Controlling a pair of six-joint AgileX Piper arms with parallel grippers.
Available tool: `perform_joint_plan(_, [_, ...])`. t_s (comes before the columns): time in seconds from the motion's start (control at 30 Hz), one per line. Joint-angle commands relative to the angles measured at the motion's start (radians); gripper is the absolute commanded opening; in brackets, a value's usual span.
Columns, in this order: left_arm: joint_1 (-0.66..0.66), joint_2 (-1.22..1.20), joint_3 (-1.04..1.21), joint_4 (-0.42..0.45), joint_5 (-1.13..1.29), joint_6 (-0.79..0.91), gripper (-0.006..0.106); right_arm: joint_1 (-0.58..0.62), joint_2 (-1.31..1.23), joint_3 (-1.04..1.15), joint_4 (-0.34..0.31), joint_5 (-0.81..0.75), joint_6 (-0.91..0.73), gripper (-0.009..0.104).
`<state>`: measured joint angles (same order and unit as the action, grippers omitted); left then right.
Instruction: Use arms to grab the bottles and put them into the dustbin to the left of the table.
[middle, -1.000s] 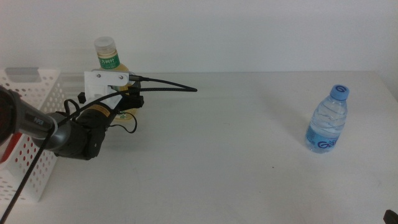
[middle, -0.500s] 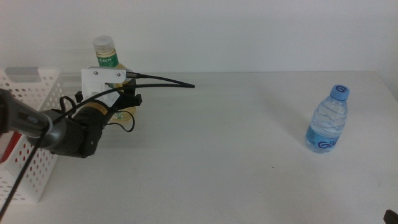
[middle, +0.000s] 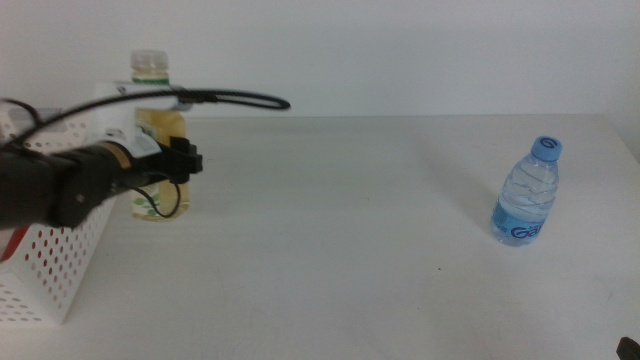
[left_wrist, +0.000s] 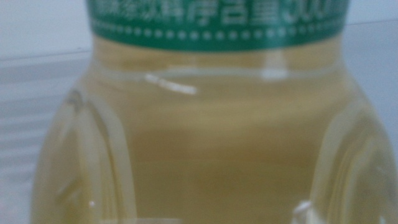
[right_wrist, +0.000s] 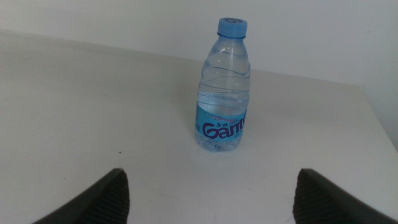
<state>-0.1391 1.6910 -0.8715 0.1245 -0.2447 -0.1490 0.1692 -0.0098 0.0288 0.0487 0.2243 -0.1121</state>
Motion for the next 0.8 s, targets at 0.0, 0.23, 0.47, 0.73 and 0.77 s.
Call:
perform_joint_plan(0.0, [-0.009,-0.149,-0.032,0.021,0.032,-0.054,0.009,-0.005,-0.027,-0.008,-0.009,-0.07,-0.007,0.07])
perform_joint_plan(0.23, [-0.01,-0.371,-0.032,0.009,0.302,-0.086,0.009,-0.005,-0.027,-0.008,-0.009,-0.07,-0.007,0.07])
perform_joint_plan(0.47, [-0.008,-0.544,-0.037,-0.026,0.542,-0.093,0.009,-0.005,-0.027,-0.008,-0.009,-0.07,-0.007,0.07])
perform_joint_plan(0.73, [0.01,-0.544,-0.185,-0.003,0.924,-0.029,0.002,-0.005,-0.027,-0.008,-0.009,-0.07,-0.007,0.07])
perform_joint_plan(0.77, [0.018,-0.536,-0.208,-0.012,0.963,-0.011,0.0,-0.005,-0.027,-0.008,-0.009,-0.07,-0.007,0.07])
